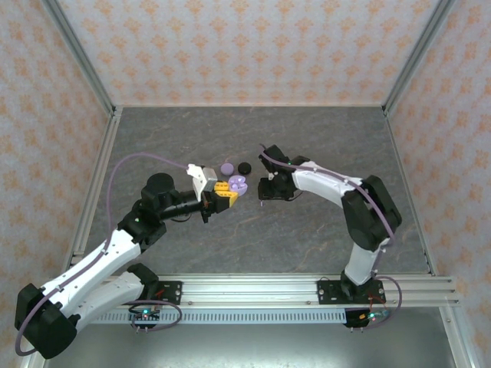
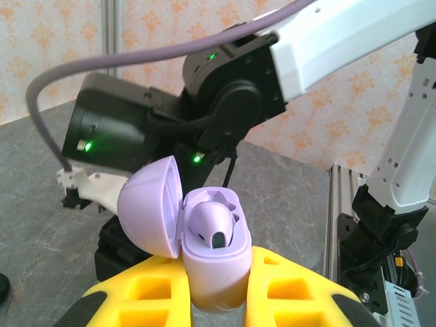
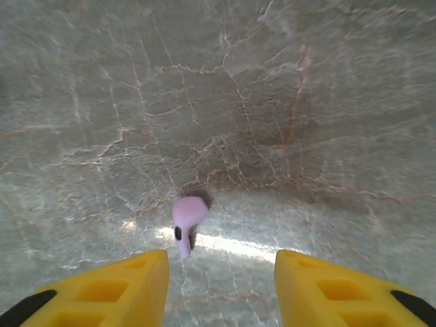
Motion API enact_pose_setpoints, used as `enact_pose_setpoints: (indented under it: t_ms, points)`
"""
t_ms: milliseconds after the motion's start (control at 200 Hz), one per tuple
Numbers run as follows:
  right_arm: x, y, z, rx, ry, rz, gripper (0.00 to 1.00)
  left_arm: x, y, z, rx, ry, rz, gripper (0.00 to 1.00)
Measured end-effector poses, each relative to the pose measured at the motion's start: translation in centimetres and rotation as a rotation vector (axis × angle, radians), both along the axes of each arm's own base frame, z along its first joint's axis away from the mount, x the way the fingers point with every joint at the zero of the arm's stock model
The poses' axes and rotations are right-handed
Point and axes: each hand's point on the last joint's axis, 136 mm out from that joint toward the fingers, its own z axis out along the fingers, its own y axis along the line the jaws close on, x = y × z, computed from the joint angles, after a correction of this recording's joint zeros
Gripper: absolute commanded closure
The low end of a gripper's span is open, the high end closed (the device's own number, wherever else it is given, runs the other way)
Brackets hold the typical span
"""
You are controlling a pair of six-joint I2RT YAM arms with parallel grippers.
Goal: Insert wireless bluetooth earbuds into charging case
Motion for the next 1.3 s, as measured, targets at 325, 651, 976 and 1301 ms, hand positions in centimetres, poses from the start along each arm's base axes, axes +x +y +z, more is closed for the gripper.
enact_pose_setpoints:
  t_ms: [325,651,976,1301]
  points:
    - [0.7,1.7,-1.4,0.027,0.041,0.017,0.63,0.0,0.0,0.0,0.002,-0.004,-0.001,1.0]
    - [0.8,2.6,-2.8,0.002,0.064,0.046,0.71,0.0,0.0,0.0,0.004,-0.009,-0.001,1.0]
    - [0.7,2.6,-3.1,-0.036,0.073,0.057,0.76,0.0,0.0,0.0,0.005,-0.009,-0.001,1.0]
    - [0.7,2.6,-2.9,-0.043,0.066,0.057,0.78,-0.2,0.2,0.0,0.007,-0.008,0.006,1.0]
